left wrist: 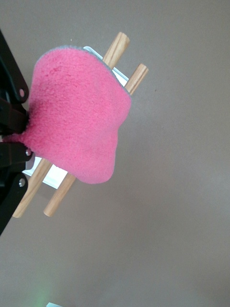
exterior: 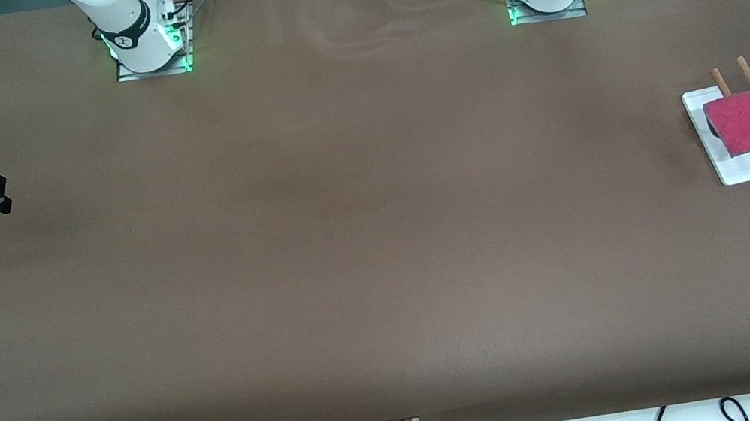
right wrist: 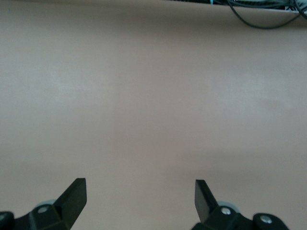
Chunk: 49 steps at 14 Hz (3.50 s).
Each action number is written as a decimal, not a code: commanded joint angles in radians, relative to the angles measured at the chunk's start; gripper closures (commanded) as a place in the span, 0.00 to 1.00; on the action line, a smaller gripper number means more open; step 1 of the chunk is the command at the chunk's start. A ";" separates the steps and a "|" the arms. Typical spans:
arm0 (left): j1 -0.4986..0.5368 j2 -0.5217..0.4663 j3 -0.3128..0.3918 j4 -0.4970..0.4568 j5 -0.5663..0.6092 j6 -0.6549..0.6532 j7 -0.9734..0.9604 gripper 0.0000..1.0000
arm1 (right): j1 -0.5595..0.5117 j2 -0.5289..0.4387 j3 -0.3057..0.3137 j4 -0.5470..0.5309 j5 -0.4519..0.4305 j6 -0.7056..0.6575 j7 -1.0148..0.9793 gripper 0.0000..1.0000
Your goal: Pass towel and hang on rack
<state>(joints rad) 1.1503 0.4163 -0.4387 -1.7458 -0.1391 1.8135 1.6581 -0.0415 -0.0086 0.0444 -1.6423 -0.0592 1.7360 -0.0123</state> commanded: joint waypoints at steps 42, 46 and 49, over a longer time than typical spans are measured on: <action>-0.734 -0.160 0.162 0.278 0.185 -0.204 -0.938 0.00 | -0.008 0.052 0.022 0.058 -0.011 0.045 -0.011 0.00; -0.803 -0.312 0.195 0.083 0.184 -0.088 -1.051 0.00 | -0.008 0.052 0.022 0.058 -0.008 0.043 -0.011 0.00; -0.918 -0.364 0.250 0.054 0.185 -0.092 -1.266 0.00 | -0.006 0.052 0.022 0.058 -0.007 0.042 -0.014 0.00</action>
<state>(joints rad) 0.2988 0.1250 -0.2292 -1.6217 0.0223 1.6926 0.5044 -0.0409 0.0332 0.0592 -1.6082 -0.0601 1.7855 -0.0124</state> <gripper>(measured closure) 0.000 0.000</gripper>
